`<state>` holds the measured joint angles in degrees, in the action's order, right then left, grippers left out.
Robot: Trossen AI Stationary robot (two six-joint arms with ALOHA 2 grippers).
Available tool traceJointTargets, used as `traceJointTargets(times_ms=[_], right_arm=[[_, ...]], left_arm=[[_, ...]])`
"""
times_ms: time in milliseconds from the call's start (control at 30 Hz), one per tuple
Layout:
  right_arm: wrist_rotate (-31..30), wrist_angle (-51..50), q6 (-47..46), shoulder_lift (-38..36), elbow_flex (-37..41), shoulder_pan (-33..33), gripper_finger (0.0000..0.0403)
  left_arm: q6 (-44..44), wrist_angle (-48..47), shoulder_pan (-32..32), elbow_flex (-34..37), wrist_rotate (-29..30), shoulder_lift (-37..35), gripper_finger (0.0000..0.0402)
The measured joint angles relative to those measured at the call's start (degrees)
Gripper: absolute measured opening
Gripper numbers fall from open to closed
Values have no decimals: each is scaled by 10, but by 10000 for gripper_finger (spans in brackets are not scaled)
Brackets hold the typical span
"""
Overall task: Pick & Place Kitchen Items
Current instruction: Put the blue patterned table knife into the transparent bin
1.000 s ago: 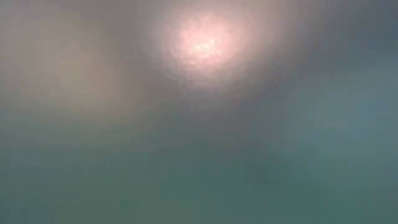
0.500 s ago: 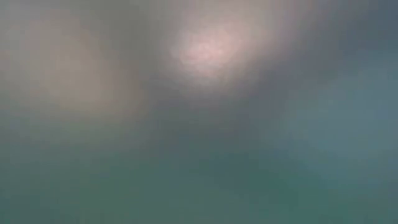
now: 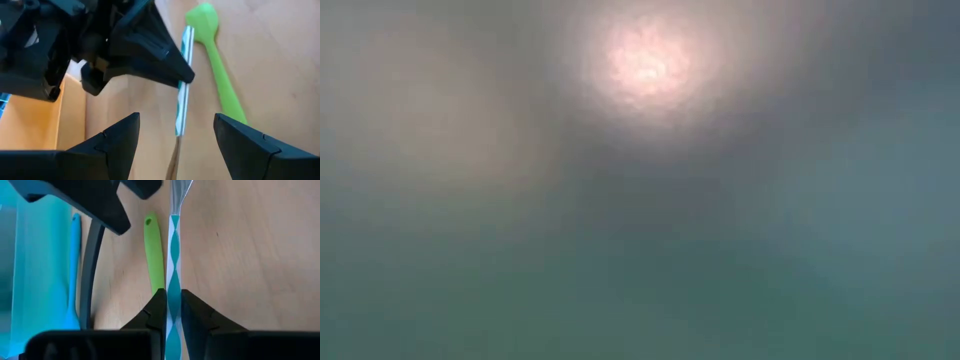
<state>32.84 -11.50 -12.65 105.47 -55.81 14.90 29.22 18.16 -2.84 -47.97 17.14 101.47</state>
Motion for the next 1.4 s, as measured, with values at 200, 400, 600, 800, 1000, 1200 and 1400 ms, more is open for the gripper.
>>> traceJointTargets(times_ms=[200, 400, 600, 800, 1000, 1200, 1400], right_arm=[[3, 26, -14, 0, 0, 0, 41], [23, 47, -36, 0, 0, 0, 41], [25, 73, -64, 0, 0, 0, 41], [31, 94, -77, 0, 0, 0, 41], [33, 102, -80, -1, 0, 0, 41], [34, 107, -80, -1, 0, 0, 41], [33, 112, -49, -2, 0, 0, 41]], left_arm=[[6, -2, 6, 0, 14, 0, 251], [57, -10, 7, 0, 46, 0, 240], [76, -42, 7, 0, 72, 0, 201], [76, -43, 7, 0, 76, 0, 170], [76, -43, 8, 0, 88, 0, 140], [63, -64, 17, 0, 81, 0, 45], [1, -92, 26, 0, 22, 0, 2]])
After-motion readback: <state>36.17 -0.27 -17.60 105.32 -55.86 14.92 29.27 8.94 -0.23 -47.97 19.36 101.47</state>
